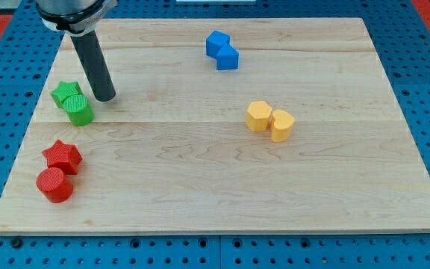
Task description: Move the blue cube to the left side
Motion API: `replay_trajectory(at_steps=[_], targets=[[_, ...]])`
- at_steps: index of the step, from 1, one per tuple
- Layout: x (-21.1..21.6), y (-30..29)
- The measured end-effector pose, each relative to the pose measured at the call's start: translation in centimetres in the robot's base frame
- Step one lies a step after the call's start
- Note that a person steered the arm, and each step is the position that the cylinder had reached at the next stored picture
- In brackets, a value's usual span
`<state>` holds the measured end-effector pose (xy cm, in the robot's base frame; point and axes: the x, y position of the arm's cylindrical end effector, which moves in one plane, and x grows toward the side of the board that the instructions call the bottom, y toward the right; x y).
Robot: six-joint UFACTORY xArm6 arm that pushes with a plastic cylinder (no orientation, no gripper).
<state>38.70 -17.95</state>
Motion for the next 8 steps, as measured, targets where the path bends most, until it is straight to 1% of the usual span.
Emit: replay_trajectory(at_steps=[3,8], targets=[[-2.3,0.5],[-2.4,4.1]])
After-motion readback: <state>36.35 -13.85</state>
